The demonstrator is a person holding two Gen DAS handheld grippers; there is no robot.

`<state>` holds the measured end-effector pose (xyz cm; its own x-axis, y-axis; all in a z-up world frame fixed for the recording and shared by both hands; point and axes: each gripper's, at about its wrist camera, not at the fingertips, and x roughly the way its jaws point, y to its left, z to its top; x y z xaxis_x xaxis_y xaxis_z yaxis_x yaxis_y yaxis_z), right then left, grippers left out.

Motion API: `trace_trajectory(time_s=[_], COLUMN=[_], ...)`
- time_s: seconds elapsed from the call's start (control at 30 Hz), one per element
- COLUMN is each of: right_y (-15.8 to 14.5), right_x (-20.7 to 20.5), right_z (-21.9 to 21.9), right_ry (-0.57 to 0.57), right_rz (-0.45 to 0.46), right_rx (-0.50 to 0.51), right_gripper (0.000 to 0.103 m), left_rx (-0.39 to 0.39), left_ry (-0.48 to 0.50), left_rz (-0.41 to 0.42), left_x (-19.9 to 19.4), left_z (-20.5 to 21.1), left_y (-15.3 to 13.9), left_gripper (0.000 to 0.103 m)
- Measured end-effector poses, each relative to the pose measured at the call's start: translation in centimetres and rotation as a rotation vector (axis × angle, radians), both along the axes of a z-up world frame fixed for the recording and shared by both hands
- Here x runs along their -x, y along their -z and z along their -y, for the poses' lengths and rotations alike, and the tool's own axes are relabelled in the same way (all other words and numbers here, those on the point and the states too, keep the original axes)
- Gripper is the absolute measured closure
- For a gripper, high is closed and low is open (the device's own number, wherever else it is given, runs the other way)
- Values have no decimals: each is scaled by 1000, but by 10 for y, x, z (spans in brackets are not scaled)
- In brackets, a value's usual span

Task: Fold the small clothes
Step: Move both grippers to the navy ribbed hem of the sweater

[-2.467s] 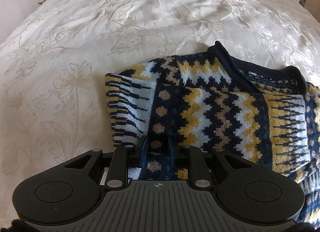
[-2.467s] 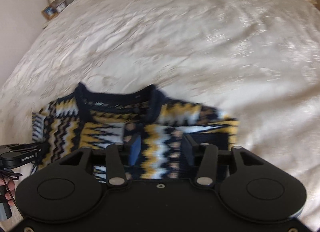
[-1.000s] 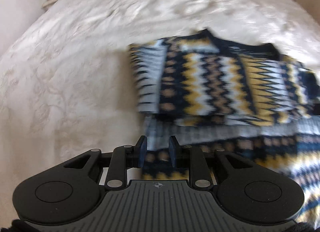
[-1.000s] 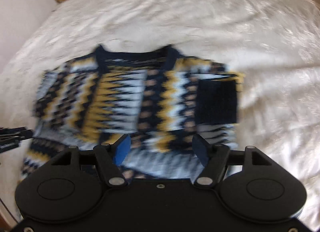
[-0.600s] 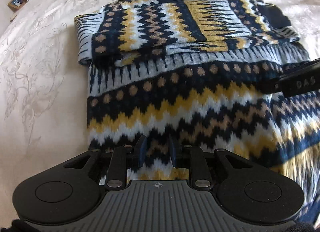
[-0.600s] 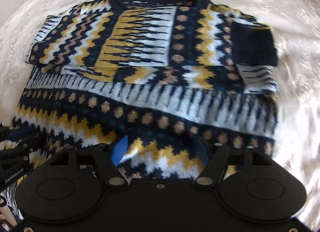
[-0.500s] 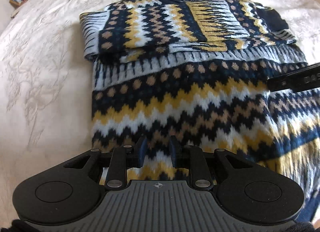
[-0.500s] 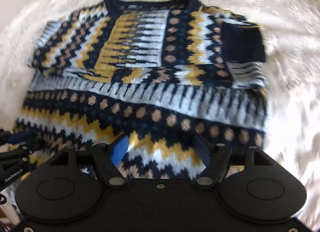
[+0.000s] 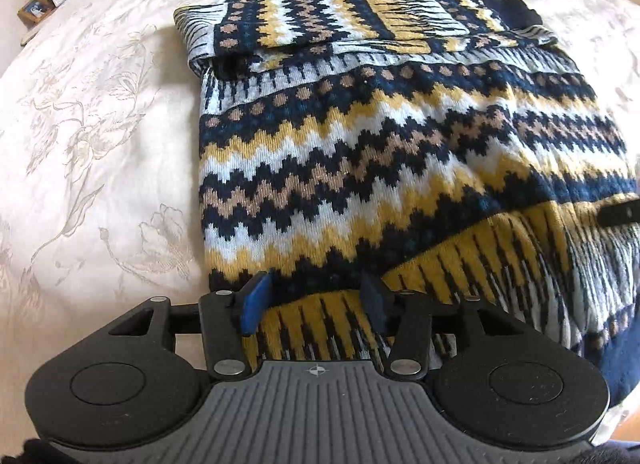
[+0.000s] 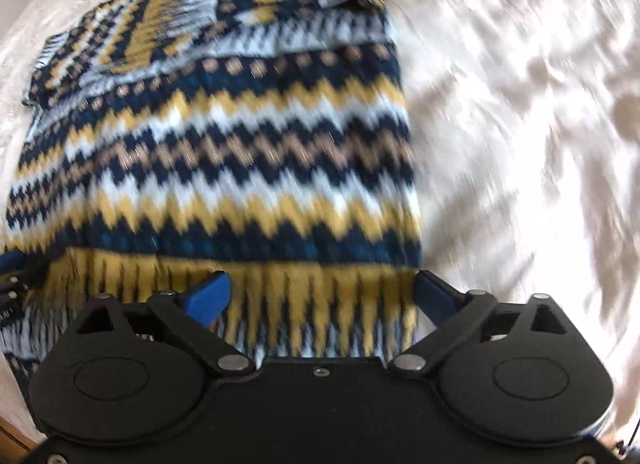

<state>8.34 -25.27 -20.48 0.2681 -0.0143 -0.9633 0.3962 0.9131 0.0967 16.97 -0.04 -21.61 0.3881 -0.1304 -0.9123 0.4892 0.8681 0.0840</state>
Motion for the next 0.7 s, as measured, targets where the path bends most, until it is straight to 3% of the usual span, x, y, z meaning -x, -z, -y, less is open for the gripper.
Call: trace_trajectory(time_s=[0.27,0.7], right_y=[6,10], right_x=[28,102], right_z=[4,15], right_ry=[23,-23], right_rz=[-13,16], right_rx=[-73,-191], right_gripper=[1,1], left_rx=[16,-7], left_ry=[-80,-87], left_rz=[-25,100], left_x=[7,90], left_z=[-5,-28], left_y=[-5,-15], left_gripper=[51,46])
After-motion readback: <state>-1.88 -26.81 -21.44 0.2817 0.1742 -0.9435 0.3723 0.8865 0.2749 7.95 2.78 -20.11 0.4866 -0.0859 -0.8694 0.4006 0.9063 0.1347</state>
